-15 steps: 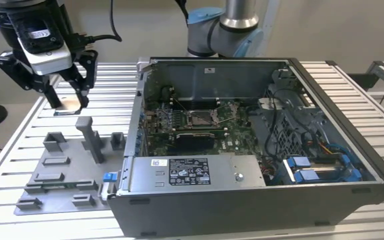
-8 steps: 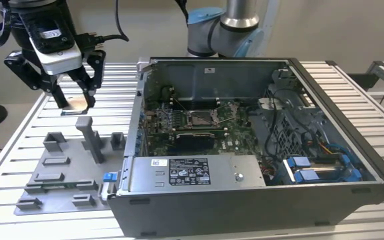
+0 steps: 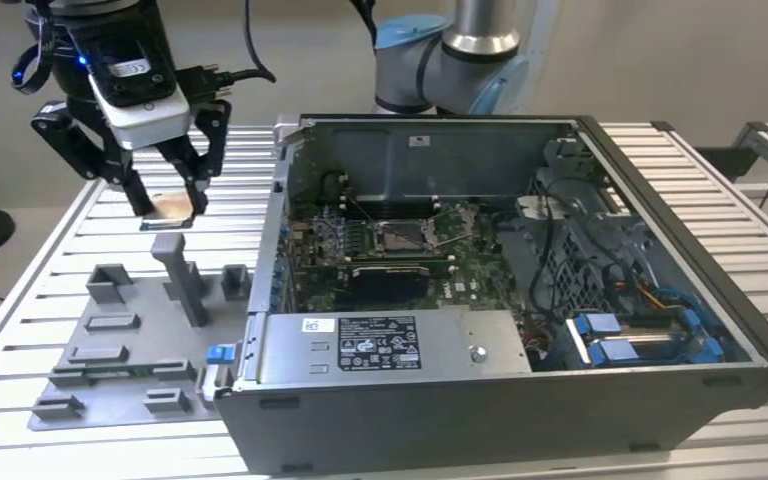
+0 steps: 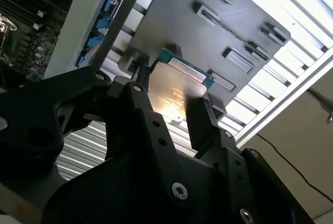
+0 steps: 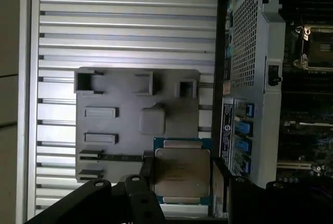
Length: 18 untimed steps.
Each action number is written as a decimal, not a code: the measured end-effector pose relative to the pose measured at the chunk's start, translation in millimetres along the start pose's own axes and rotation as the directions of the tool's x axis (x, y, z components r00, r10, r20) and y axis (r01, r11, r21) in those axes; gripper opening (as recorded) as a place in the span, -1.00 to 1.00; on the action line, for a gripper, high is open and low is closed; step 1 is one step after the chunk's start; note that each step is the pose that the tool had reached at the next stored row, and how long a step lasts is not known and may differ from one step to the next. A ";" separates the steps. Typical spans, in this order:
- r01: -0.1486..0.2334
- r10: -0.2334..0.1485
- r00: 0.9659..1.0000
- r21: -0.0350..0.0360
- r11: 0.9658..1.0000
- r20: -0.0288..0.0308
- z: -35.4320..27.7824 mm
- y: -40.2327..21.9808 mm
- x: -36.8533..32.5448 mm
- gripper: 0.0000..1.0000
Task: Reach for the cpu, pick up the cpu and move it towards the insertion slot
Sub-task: 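Pick up the cpu and move it towards the insertion slot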
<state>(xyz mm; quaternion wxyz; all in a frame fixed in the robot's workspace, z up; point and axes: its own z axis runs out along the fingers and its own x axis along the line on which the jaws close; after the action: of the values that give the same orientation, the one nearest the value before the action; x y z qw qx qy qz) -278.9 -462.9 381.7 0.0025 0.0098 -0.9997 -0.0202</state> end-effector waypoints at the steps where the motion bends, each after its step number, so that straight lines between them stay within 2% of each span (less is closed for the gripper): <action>1: 0.000 0.000 1.000 0.000 1.000 0.000 0.0 0.0 -2.0 -1.00; 18: 0.000 0.000 1.000 0.000 1.000 0.000 -0.1 -0.9 -45.1 -1.00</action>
<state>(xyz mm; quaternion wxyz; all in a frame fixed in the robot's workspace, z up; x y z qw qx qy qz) -233.8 -462.9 381.6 0.0025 0.0098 -0.9997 -0.0202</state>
